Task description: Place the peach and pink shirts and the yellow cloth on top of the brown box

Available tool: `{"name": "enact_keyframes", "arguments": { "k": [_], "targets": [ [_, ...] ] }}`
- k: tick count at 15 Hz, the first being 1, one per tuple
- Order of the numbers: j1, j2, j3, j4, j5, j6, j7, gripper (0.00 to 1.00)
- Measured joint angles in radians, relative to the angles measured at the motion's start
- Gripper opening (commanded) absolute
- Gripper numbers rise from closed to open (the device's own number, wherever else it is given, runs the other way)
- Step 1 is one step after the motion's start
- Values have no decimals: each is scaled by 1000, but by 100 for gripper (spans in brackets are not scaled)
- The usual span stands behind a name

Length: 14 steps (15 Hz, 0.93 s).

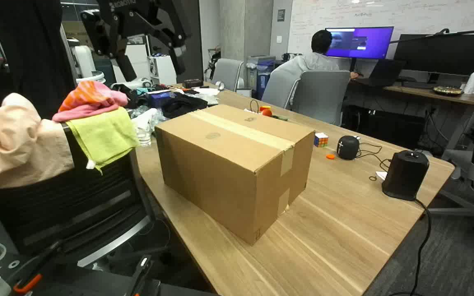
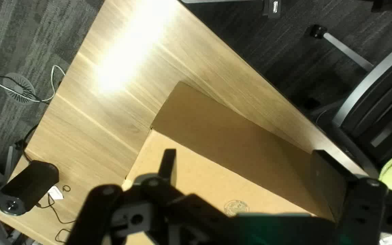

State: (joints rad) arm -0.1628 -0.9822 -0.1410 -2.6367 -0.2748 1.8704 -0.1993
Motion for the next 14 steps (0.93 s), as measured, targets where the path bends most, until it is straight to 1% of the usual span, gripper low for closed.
{"name": "enact_keyframes", "arguments": {
  "k": [8,12,14],
  "targets": [
    [7,2,0,4,0,0,0,100],
    [47,31,7,2,1,8,1,100],
    [83,55,32,0,8,29,12,100]
  ]
}}
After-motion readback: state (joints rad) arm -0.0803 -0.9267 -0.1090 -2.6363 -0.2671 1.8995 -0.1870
